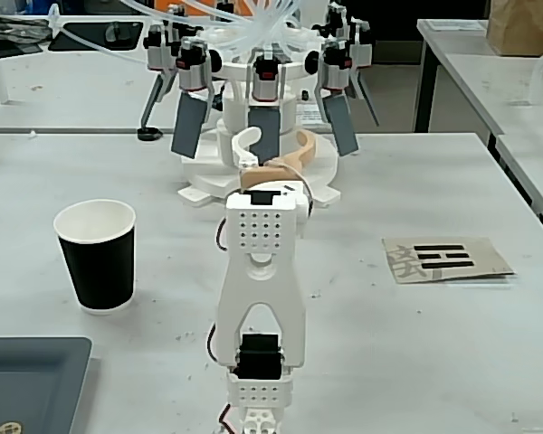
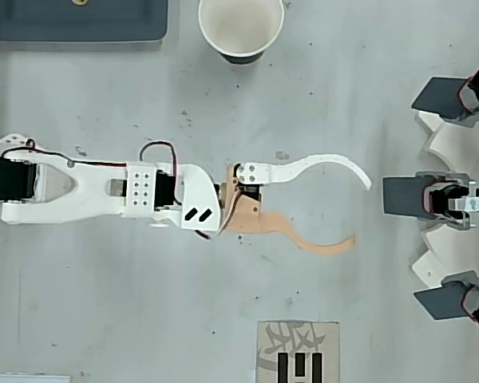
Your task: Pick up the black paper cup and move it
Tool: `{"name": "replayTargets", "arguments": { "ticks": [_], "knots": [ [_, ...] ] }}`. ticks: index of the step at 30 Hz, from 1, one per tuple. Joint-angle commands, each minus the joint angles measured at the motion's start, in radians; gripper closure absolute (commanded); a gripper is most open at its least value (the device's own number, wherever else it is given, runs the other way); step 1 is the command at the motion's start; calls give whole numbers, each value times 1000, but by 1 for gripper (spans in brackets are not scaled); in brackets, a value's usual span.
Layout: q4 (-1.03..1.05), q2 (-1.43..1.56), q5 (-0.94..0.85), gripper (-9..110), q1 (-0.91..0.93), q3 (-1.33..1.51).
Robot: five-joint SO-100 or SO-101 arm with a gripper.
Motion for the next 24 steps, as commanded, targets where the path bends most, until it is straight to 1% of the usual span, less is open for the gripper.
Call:
{"name": "replayTargets", "arguments": {
  "ticks": [1,14,24],
  "knots": [
    [-64,84,-21,91,-8,143],
    [-78,84,-18,91,-8,150],
    [-124,163,-2,92,0,265]
  ]
}}
